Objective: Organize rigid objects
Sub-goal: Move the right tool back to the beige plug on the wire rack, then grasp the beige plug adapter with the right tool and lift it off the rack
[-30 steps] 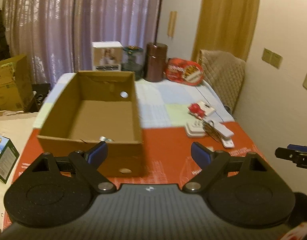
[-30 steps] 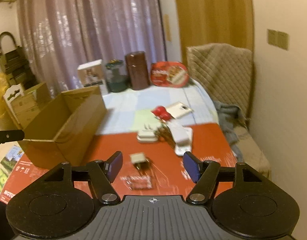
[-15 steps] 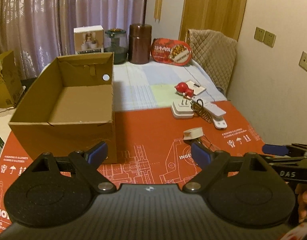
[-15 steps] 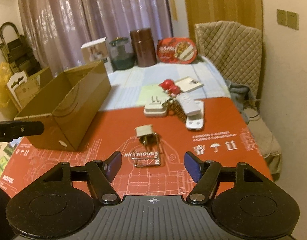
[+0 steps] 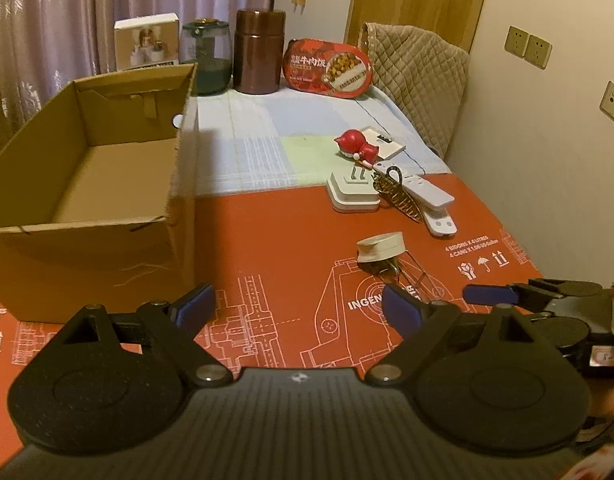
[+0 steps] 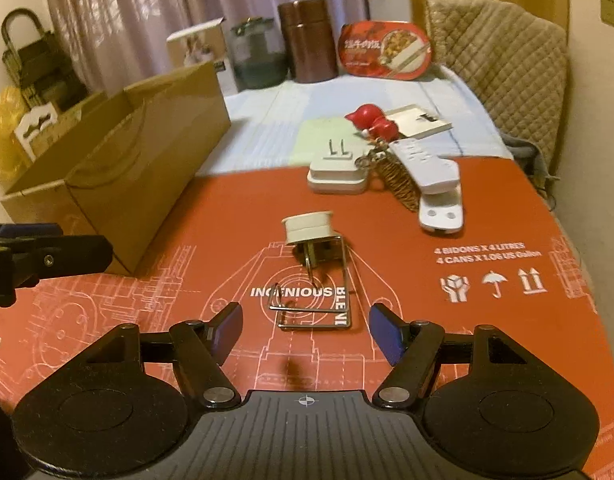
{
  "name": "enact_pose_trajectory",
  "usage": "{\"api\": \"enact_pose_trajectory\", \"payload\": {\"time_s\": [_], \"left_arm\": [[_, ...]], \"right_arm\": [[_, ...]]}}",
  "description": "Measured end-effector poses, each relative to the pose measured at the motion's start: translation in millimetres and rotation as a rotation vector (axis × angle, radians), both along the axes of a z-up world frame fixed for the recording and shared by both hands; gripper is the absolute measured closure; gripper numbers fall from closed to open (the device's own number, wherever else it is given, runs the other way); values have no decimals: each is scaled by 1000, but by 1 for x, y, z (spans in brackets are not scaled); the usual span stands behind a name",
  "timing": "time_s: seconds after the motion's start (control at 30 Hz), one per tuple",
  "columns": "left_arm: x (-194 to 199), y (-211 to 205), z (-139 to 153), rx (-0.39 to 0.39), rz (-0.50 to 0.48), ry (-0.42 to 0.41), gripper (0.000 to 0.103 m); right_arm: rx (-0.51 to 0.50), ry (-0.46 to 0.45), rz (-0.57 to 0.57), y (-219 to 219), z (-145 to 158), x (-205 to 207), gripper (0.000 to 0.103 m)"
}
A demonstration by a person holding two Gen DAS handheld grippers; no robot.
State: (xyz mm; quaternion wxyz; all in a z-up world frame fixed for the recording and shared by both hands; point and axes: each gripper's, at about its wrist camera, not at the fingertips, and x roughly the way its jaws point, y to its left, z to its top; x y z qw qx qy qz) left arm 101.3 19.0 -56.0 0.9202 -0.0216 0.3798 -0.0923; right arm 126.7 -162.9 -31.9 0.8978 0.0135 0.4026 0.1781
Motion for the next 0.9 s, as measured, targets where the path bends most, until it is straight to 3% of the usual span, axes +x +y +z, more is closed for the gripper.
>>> {"api": "enact_pose_trajectory", "payload": {"time_s": [0.3,0.7,0.8,0.9], "left_arm": [[35,-24,-13,-53,-60,29,15],[56,-29,-20,-49,-71,44,15],[56,-30,-21,-46,-75,48,15],[56,-30,-22,-42,-82,48,15]], "right_arm": [[7,-27,3,-1,-15,11,36],[-11,-29,39,12,-29,22,37],[-39,-26,52,17,-31,25,50],[-43,-29,43,16,-31,24,51]]}}
